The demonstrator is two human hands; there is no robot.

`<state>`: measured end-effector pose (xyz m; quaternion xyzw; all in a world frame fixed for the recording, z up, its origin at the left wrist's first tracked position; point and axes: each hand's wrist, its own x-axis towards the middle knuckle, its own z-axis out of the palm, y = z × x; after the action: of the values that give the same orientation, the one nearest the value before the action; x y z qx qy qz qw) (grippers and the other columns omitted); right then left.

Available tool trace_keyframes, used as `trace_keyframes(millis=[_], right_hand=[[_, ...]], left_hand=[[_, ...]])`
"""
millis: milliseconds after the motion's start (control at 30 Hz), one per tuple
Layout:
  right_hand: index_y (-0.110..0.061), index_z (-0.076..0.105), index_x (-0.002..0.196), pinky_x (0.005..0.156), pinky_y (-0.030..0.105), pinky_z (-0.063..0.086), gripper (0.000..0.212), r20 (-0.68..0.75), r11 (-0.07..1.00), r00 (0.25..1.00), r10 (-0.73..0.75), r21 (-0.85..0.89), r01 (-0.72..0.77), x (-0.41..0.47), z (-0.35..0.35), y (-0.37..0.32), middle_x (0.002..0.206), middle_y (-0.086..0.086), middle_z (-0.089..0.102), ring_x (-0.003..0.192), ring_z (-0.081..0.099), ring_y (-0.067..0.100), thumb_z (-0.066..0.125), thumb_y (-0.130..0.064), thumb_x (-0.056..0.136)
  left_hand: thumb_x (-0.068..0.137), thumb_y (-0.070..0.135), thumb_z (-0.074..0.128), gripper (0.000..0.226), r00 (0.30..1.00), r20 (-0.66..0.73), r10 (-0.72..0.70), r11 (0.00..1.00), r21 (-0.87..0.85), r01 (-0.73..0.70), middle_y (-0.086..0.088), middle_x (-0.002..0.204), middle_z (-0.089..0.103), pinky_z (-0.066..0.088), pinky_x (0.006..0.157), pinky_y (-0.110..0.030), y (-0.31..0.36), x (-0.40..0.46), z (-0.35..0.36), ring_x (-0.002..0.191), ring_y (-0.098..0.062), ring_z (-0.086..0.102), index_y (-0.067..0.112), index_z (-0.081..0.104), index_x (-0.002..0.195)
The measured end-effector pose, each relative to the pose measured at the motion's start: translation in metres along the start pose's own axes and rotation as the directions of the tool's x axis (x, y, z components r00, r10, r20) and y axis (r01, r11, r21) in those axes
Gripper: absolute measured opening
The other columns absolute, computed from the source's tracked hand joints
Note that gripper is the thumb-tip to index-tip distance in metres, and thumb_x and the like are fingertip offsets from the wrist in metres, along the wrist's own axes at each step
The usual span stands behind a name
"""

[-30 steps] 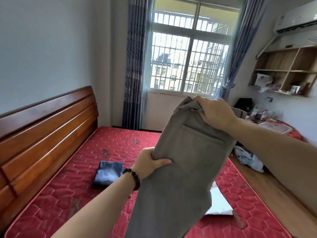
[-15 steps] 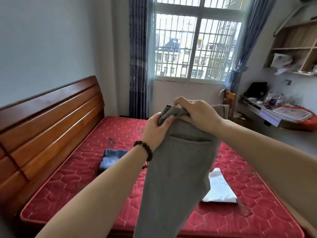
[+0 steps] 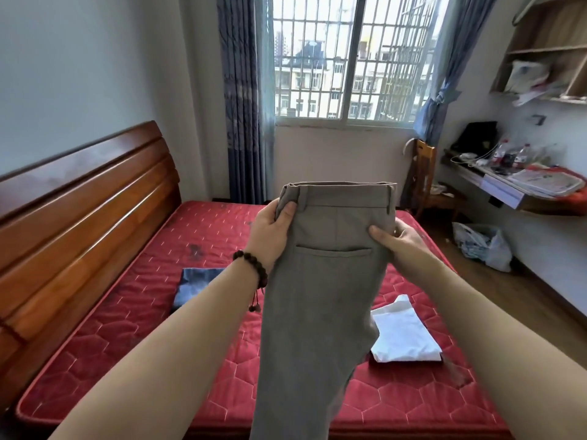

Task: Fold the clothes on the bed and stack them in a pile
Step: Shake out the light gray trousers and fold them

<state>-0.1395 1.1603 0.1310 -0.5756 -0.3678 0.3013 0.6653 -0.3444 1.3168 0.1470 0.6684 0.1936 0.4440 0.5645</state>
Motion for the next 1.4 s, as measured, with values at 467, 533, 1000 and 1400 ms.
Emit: trace_keyframes(millis=[467, 533, 1000, 1400], right_hand=[[-0.009, 0.046, 0.086, 0.051, 0.03, 0.035, 0.028, -0.229, 0.603, 0.841, -0.49, -0.786, 0.137, 0.238, 0.065, 0.123, 0.061, 0.003, 0.055, 0.053, 0.053, 0.024, 0.06, -0.032, 0.092], [-0.012, 0.045, 0.086, 0.051, 0.03, 0.038, 0.026, -0.221, 0.585, 0.855, -0.469, -0.804, 0.112, 0.273, 0.068, 0.146, 0.06, 0.003, 0.055, 0.052, 0.053, 0.025, 0.059, -0.033, 0.093], [-0.023, 0.057, 0.097, 0.058, 0.008, 0.038, 0.021, -0.401, 0.77, 0.896, -0.193, -0.628, -0.115, 0.437, 0.032, 0.361, 0.068, -0.011, 0.059, 0.064, 0.055, 0.0, 0.067, -0.038, 0.087], [-0.022, 0.052, 0.092, 0.056, 0.005, 0.037, 0.026, -0.364, 0.803, 0.925, 0.107, -0.516, -0.296, 0.545, -0.016, 0.576, 0.079, -0.016, 0.059, 0.073, 0.056, 0.003, 0.07, -0.038, 0.084]], left_hand=[[0.098, 0.037, 0.048, 0.029, 0.979, -0.188, 0.08, 0.892, 0.452, 0.014, 0.013, 0.066, 0.049, 0.035, 0.052, -0.008, -0.206, 0.224, -0.048, 0.06, 0.001, 0.045, 0.021, 0.043, 0.074], [0.098, 0.037, 0.047, 0.028, 0.98, -0.192, 0.043, 0.887, 0.46, 0.051, 0.013, 0.066, 0.049, 0.035, 0.051, -0.008, -0.24, 0.251, -0.056, 0.06, 0.001, 0.046, 0.019, 0.044, 0.077], [0.096, 0.033, 0.055, 0.034, 0.967, -0.239, -0.089, 0.844, 0.498, 0.201, 0.009, 0.057, 0.046, 0.026, 0.048, -0.023, -0.485, 0.35, -0.042, 0.051, -0.006, 0.041, 0.012, 0.048, 0.071], [0.096, 0.022, 0.052, 0.017, 0.915, -0.251, -0.316, 0.784, 0.475, 0.401, 0.0, 0.087, 0.063, 0.034, 0.064, -0.017, -0.717, 0.396, -0.027, 0.08, -0.018, 0.057, 0.008, 0.062, 0.099]])
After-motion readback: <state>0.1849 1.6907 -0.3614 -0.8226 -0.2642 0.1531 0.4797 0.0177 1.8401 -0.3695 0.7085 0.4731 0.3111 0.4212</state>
